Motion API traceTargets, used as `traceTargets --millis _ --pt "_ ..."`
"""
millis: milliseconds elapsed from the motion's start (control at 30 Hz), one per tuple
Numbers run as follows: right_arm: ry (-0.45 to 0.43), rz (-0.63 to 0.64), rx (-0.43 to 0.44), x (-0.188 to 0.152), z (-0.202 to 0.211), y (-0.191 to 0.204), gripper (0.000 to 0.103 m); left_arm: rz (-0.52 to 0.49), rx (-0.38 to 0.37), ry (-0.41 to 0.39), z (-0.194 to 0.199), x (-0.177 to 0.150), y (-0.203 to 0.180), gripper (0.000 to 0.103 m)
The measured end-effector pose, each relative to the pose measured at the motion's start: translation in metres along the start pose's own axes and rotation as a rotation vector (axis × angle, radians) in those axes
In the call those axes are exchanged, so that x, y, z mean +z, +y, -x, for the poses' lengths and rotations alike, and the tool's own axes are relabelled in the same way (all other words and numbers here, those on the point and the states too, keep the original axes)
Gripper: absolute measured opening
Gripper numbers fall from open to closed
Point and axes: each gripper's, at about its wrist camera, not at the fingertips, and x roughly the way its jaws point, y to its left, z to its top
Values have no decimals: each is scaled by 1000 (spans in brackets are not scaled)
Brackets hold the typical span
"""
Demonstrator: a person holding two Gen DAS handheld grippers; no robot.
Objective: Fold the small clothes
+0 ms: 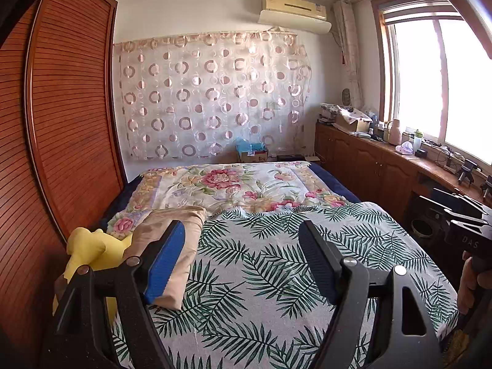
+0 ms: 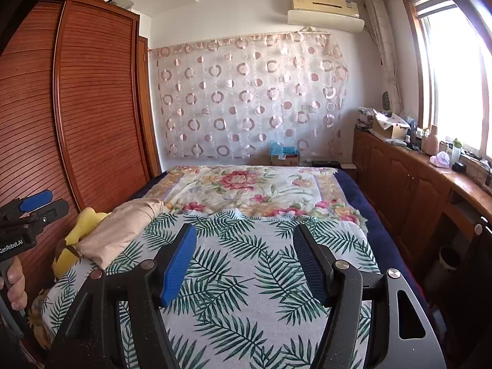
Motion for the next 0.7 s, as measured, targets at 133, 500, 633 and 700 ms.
traceTargets --millis 133,500,633,700 --pt "1 -2 0 0 0 -1 67 0 0 -1 0 -1 0 77" --pt "3 -2 -2 0 0 -1 67 0 0 -2 0 -2 0 77" --pt "3 -3 -3 0 0 0 67 -1 1 -2 0 -2 0 77" --pt "3 -3 -3 0 0 -1 67 -1 1 -3 0 -2 0 77"
